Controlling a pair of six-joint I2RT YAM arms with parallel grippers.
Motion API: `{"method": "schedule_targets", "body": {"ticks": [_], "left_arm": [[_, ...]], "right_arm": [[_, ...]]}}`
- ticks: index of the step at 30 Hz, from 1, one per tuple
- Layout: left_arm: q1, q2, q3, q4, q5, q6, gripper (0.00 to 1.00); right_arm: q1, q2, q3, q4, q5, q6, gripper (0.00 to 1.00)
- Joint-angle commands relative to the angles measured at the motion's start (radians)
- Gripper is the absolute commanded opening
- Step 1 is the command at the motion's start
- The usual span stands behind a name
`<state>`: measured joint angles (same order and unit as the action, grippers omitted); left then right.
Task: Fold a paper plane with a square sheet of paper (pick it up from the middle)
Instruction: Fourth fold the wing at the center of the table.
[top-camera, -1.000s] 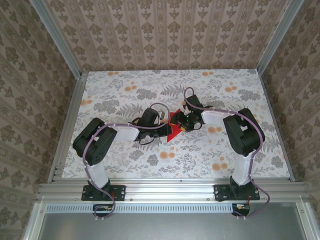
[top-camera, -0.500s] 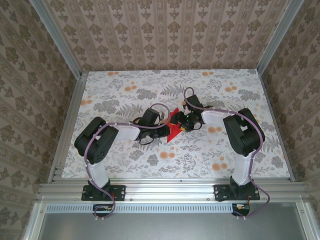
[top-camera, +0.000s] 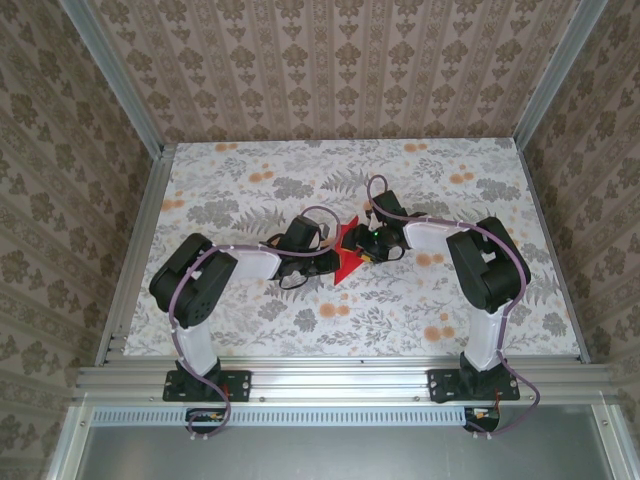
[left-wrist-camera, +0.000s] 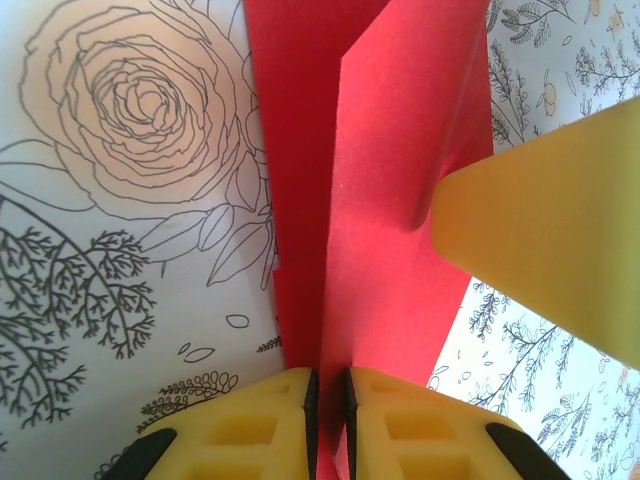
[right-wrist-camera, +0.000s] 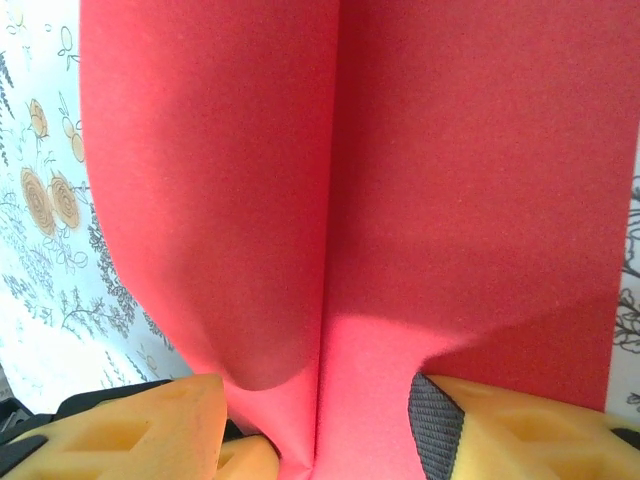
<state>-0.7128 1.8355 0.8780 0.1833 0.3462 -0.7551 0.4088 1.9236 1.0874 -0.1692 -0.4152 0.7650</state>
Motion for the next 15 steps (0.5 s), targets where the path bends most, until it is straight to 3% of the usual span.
{"method": "schedule_targets", "body": {"ticks": [1,15], "left_arm": [[0.001,0.018,0.014,-0.047,-0.027,0.022,0.18],[0.009,-0.091,-0.046,0.050,0.003,-0.045,0.29]], "right_arm": [[-0.015,0.155,-0.072,-0.216,0.248,-0.030,0.55],[-0.008,0.223,0.000,-0.342,0.381,0.040,0.50]]}}
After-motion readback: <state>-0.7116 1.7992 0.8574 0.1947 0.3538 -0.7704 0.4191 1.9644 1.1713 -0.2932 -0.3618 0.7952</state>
